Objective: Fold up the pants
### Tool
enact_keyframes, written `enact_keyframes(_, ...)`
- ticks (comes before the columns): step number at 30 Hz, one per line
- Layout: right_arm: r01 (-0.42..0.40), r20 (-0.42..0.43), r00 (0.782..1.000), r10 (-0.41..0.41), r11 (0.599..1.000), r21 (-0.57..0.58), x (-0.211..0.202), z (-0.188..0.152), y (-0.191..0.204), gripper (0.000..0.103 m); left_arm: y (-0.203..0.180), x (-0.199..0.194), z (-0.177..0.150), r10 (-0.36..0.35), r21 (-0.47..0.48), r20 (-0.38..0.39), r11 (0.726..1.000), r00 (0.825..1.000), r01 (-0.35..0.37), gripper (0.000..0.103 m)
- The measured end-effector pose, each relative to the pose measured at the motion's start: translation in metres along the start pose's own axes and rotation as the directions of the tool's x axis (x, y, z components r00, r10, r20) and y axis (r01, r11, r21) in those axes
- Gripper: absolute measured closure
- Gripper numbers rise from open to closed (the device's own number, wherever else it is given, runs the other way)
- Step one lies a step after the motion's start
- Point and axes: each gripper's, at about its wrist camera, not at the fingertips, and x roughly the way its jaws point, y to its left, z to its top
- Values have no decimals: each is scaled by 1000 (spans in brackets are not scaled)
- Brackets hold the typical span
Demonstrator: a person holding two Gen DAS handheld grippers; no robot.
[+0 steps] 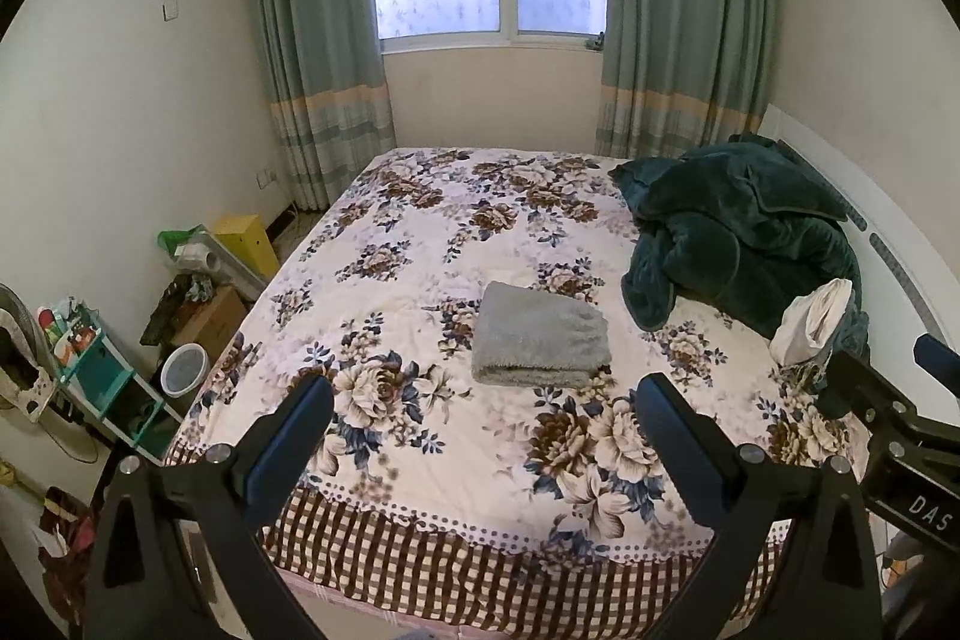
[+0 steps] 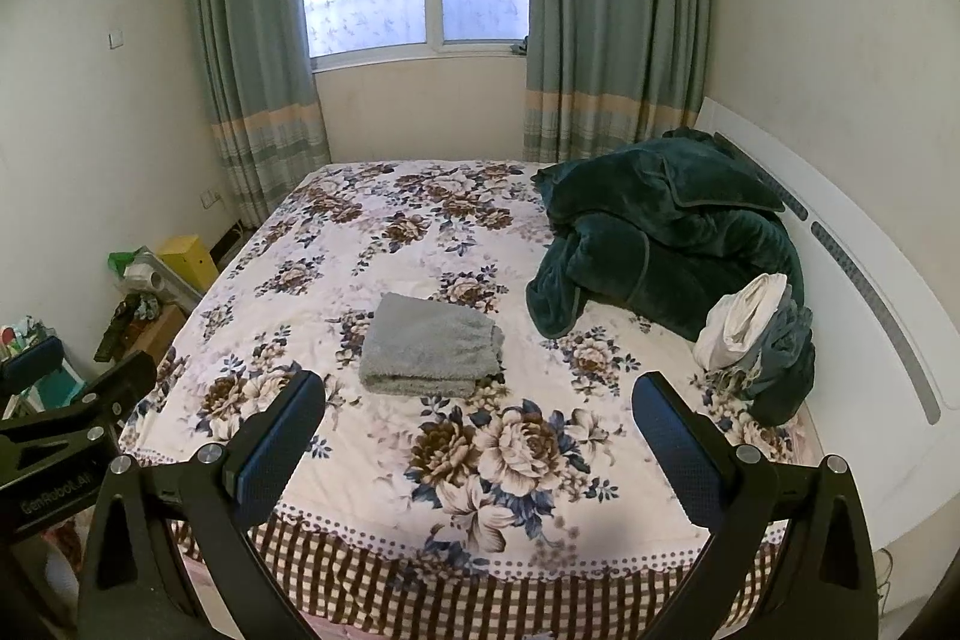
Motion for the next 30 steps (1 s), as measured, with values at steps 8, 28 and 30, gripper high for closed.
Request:
enact_keyframes(8, -9, -1, 1000, 9, 1000, -3, 2, 2, -1, 0, 2, -1, 3, -2, 0, 4, 1000, 1000, 2, 0)
enact_keyframes(28, -16, 5, 1000, 16, 1000, -2, -2, 4, 20, 0, -7, -19, 4, 37, -19, 24, 999, 999, -37, 0)
enact_keyframes(30, -19, 6, 1000, 19, 1000, -1, -3, 5, 19, 0, -8, -21, 4, 39, -21, 28, 999, 999, -38, 0)
